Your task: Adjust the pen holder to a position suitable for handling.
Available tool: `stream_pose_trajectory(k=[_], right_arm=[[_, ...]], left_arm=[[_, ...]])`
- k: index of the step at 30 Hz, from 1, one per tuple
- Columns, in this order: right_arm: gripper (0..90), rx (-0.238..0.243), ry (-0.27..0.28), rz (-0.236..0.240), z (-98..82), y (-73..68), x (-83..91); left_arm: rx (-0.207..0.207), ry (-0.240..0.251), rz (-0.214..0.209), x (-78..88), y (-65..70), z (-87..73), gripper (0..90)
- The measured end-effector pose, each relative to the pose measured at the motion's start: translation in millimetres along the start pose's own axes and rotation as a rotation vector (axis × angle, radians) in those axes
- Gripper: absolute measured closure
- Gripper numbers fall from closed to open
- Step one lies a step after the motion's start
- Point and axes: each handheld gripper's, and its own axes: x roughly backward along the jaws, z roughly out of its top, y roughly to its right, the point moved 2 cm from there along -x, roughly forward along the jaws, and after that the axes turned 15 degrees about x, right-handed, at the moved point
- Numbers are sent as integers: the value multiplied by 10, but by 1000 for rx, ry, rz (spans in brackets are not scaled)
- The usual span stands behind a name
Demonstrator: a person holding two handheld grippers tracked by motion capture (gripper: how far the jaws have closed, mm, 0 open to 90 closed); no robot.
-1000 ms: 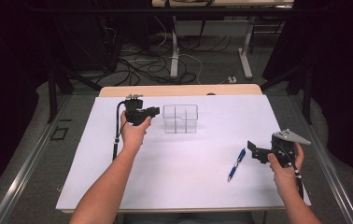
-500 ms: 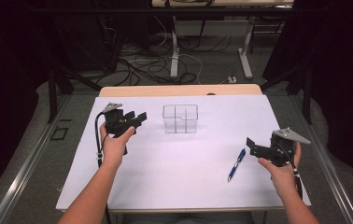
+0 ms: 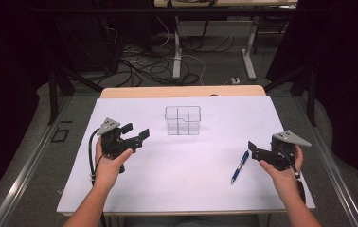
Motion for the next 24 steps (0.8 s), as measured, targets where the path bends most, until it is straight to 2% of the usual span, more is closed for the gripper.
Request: stream_pose_trajectory(k=[4,7,9,11,15,20,24], right_arm=[[95,-1,-8,-3,1,15,38],[95,-12,-11,-1,0,17,28],[95,0,-5,6,10,10,27],[87,11,-1,8,21,-15,27],[70,40,-5,25,28,-66,30],[63,65,-15,51,33,-100,40],[93,66,-31,73,12,-107,27]], left_arm=[[-10,-2,19,57,28,-51,143],[-17,-12,17,91,44,-99,58],[-23,-18,17,113,62,-137,1],[-26,-17,26,146,77,-162,2],[-3,-12,22,231,93,-196,2],[-20,-2,17,307,118,-241,3],[-19,1,20,312,92,-255,8]])
